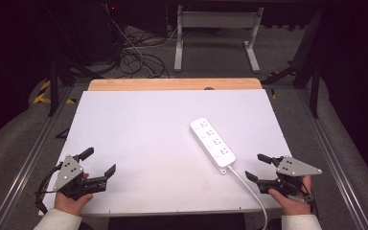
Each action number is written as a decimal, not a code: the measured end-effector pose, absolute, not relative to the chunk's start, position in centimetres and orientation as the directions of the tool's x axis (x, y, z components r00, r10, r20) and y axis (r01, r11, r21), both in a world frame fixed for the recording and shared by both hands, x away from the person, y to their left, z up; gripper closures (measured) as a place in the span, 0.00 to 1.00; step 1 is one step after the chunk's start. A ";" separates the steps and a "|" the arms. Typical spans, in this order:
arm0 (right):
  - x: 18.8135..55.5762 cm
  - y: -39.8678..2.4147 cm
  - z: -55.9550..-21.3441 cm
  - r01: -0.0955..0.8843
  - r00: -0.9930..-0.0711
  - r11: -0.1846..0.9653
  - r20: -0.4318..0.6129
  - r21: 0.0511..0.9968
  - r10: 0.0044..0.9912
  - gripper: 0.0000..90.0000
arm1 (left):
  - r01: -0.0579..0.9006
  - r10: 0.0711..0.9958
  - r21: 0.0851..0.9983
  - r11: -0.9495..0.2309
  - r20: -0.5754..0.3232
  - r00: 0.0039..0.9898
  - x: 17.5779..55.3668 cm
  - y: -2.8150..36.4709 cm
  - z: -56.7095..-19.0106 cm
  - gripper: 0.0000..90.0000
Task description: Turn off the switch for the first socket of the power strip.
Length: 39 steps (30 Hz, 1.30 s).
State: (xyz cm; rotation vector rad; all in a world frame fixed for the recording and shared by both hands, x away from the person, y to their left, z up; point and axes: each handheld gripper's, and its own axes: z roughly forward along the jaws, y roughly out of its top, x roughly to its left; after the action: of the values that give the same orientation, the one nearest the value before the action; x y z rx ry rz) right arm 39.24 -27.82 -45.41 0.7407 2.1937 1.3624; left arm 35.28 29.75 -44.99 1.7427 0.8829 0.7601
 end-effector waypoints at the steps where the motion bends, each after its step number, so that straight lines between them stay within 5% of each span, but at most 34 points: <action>1: 39.2 -27.8 -45.4 0.205 -0.753 0.367 -0.093 0.907 0.651 0.29 | 0.217 0.839 0.948 -0.232 0.082 0.538 35.2 29.8 -44.9 0.10; 39: 40.4 -25.3 -41.7 0.199 -0.814 0.404 -0.079 0.893 0.575 0.44 | 0.214 0.854 0.943 -0.254 0.114 0.508 34.9 29.9 -44.7 0.11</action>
State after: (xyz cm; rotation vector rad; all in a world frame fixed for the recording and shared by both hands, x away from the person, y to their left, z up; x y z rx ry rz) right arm 40.36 -25.31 -41.75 0.6663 2.2914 1.3809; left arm 34.86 29.87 -44.73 1.7527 0.9022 0.8015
